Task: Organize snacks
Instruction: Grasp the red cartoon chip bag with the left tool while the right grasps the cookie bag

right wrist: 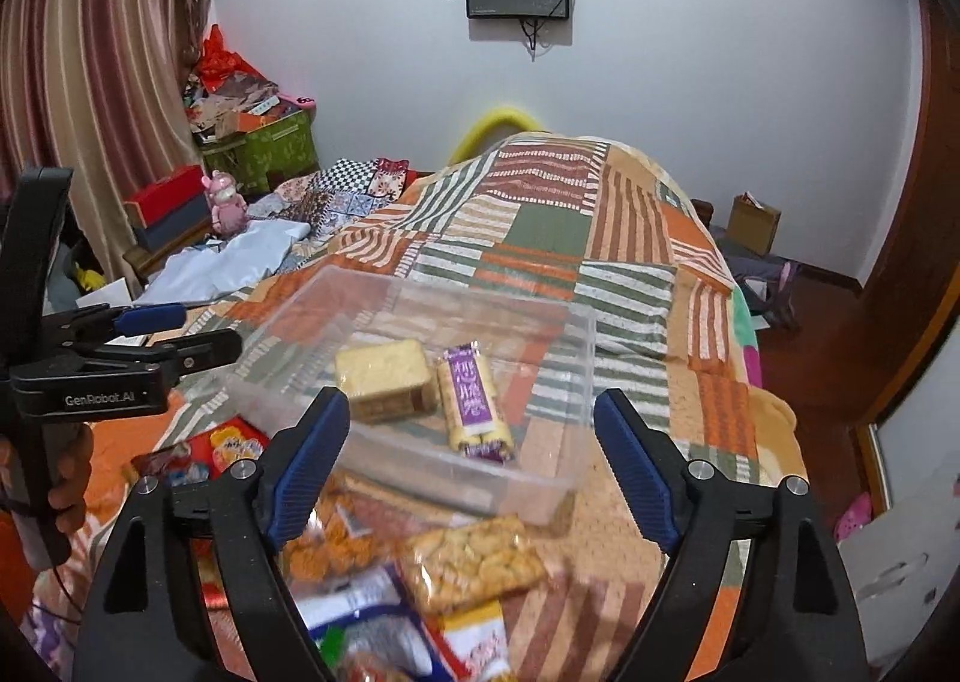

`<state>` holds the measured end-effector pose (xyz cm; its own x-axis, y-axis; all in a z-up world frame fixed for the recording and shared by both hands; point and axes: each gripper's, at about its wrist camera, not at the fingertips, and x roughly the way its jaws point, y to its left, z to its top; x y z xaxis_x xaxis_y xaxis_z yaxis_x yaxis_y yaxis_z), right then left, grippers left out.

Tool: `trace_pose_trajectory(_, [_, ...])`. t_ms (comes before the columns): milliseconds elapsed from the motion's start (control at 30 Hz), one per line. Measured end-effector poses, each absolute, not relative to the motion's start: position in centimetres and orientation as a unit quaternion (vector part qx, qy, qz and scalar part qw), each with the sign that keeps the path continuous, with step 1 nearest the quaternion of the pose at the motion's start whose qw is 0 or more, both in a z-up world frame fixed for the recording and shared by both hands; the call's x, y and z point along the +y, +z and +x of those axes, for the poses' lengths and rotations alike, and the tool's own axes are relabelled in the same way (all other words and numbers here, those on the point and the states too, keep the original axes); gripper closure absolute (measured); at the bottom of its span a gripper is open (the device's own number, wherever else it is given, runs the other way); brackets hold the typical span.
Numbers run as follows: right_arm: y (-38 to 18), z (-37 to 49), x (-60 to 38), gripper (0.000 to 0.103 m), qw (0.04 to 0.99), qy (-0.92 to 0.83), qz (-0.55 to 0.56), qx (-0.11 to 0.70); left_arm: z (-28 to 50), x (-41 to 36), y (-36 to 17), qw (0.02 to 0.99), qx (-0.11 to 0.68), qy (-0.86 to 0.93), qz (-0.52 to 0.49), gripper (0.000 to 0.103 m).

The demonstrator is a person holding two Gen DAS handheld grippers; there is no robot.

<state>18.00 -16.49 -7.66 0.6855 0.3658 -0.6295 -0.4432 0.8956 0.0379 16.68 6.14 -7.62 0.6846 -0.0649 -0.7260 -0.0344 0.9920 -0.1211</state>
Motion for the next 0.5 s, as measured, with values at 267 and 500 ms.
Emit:
trace_pose_trajectory(267, [-9.5, 16.4, -18.0, 0.021, 0.910, 0.209, -0.041, 0.357, 13.7, 6.5, -10.3, 0.901, 0.429, -0.007, -0.060, 0.016])
trace_pose_trajectory(500, [-12.2, 16.9, -19.2, 0.021, 0.895, 0.199, -0.024, 0.399, 12.6, 5.5, -13.2, 0.886, 0.462, -0.023, -0.042, 0.016])
